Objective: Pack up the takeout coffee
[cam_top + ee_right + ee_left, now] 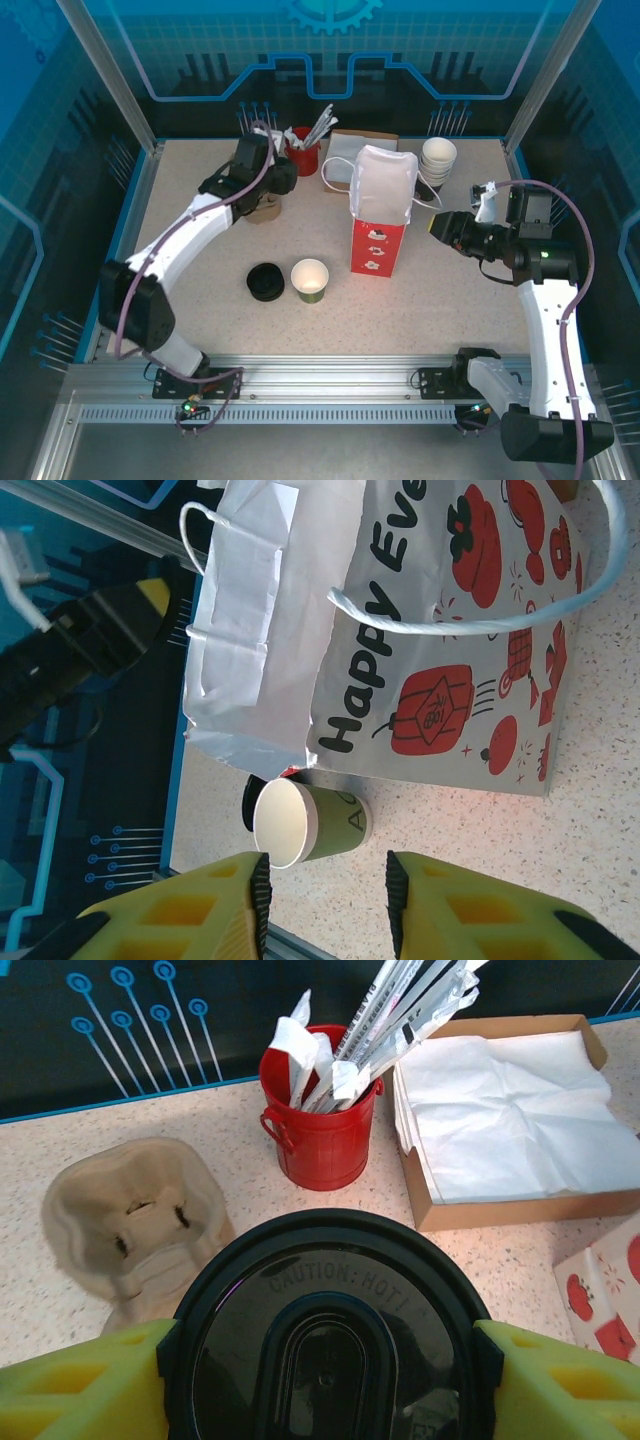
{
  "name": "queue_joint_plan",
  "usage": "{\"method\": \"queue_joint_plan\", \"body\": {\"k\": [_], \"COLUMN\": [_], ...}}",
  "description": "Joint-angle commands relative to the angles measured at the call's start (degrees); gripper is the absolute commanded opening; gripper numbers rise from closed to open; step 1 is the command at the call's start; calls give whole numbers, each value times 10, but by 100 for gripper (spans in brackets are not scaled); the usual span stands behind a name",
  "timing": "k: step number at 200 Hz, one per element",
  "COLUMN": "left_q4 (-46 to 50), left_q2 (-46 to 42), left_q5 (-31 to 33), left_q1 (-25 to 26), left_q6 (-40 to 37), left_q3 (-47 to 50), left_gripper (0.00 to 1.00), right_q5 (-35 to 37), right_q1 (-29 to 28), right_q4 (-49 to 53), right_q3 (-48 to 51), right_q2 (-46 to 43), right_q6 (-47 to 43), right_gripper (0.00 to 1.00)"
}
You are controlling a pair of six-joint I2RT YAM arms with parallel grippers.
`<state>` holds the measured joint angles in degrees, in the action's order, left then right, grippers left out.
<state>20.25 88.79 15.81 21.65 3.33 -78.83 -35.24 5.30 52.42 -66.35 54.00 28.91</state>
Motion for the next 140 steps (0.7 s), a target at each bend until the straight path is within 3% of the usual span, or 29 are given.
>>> {"method": "queue_joint_plan", "body": {"k": [1,26,72,140], "left_q4": [22,31,15,-65], "left_q2": [-72,-154,-274,-317], "left_q5": [8,3,-1,-5], "left_q1": [5,34,142,248], "left_q6": [15,24,46,46], "left_q3": [49,118,239,365], "left_gripper": [70,70,70,70], "right_q5": [-22,-24,-28,0], "right_q1": [8,4,-27,-125], "right_q4": [-3,-2,-11,-48], "right_q3": [-2,-1,16,77], "right_q2": [-9,-14,-30,-58], "right_q6": [9,14,39,87], "right_gripper": [39,40,40,40]}}
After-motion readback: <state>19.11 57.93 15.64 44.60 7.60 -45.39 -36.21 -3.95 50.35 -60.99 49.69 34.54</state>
